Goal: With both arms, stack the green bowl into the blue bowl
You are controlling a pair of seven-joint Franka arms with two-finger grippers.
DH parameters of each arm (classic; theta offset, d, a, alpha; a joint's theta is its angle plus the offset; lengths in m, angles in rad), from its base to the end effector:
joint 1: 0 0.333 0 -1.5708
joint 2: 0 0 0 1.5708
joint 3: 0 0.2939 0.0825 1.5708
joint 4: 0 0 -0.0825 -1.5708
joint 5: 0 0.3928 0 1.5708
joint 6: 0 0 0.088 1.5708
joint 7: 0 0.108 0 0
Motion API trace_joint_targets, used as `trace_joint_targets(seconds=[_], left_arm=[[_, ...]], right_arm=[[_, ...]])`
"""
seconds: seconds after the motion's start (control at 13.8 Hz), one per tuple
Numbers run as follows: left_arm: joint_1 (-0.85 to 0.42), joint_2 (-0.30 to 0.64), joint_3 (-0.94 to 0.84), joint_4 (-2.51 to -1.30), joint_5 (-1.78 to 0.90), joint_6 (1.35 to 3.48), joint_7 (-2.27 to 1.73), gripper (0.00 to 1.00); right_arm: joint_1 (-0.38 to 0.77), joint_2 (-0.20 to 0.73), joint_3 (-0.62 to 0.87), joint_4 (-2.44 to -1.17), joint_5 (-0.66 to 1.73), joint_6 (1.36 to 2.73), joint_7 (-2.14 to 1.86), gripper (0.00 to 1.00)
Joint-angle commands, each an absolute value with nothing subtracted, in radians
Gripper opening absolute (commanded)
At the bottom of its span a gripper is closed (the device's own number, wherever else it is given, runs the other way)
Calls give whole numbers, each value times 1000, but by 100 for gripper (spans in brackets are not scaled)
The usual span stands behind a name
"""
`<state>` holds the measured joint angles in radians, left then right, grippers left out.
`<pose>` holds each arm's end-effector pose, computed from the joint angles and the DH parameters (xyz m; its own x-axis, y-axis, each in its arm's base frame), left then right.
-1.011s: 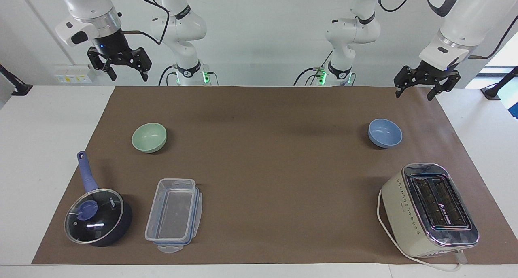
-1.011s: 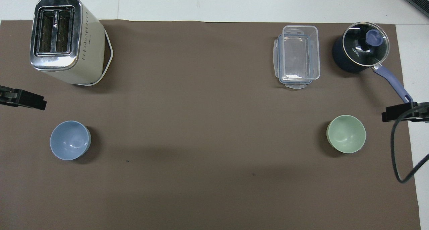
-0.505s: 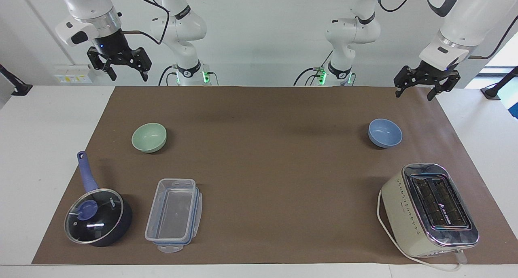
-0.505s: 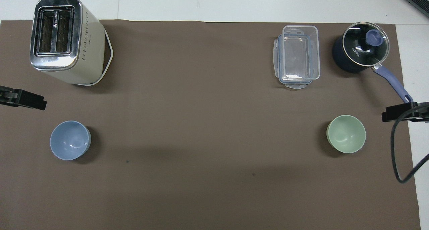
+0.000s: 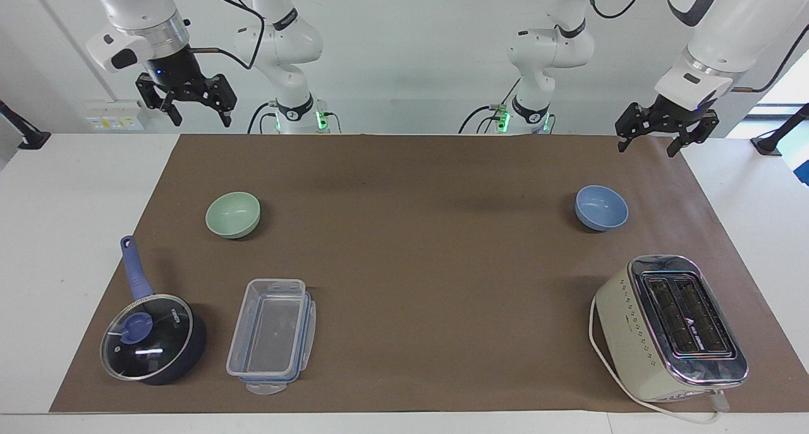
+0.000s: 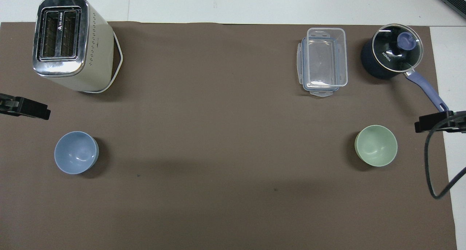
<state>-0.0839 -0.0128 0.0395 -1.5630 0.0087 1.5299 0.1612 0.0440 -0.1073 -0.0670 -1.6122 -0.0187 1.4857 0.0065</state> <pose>0.5550 -0.0235 0.6087 0.9788 -0.2038 -0.0214 -0.2039 -0.9790 -0.0048 0.5228 -0.0161 0.6324 0.9993 -0.0306 -0.0194 -0.0303 -0.9995 0.0116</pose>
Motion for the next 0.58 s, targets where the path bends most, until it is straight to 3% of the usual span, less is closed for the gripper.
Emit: trace_joint_targets(seconds=[0.0,0.51], left_arm=[[-74,-35,35,-1588,-2,1535,173,100],[-74,-37,37,-1591,-2,1537,170,100]], right_arm=[[35,-110,-66,-1612,-9,1479,15,100],[37,-110,-61,-1612,-9,1482,14,100]])
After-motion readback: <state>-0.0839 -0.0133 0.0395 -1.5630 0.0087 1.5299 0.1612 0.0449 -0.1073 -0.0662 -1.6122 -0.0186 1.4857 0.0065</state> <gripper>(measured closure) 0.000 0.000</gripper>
